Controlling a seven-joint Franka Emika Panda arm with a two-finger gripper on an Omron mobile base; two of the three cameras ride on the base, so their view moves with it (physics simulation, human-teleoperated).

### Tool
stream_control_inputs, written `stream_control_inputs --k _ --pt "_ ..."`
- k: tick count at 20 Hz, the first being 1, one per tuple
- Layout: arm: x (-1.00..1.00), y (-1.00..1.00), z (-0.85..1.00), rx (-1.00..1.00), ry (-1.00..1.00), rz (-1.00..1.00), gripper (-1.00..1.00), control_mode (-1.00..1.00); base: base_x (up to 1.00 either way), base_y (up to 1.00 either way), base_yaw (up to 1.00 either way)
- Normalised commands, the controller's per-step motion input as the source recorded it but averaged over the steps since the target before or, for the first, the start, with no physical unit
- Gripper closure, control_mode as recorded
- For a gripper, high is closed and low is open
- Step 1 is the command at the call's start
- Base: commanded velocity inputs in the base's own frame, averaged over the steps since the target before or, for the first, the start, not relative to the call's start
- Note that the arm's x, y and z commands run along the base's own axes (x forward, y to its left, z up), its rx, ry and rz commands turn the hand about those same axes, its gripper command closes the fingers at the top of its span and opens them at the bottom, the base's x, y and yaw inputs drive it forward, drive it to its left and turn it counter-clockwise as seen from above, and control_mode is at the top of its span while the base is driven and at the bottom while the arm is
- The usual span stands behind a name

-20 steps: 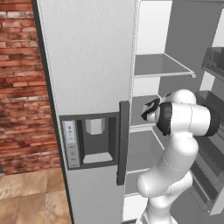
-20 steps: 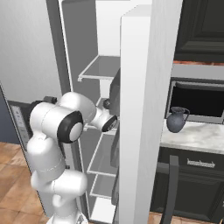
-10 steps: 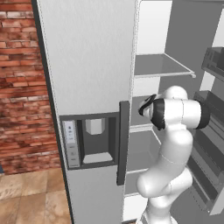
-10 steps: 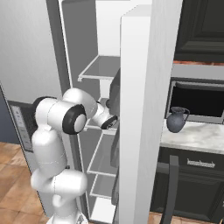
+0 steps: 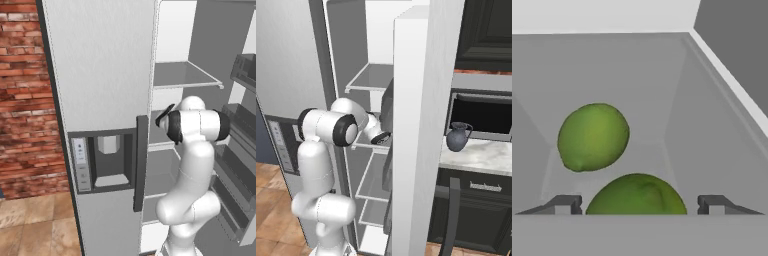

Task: Move the lime and lime from the second highest shelf to the top shelf to make space. Then, place the pitcher from the counter on the cleared second highest shelf.

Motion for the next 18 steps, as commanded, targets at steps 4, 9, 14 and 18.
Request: stream_control_inputs --k 4,9,14,18 --pt "0.16 0.0 -0.23 0.0 0.0 0.0 1.0 -1.0 0.0 0.0 0.0" --pt "-0.04 0.02 -0.25 0.0 0.0 0.0 1.0 -1.0 0.0 0.0 0.0" --pt "-0.36 0.12 0.02 0.0 0.0 0.0 1.0 -1.0 0.0 0.0 0.0" --pt "-0.64 0.24 0.53 0.0 0.0 0.0 1.0 -1.0 0.0 0.0 0.0"
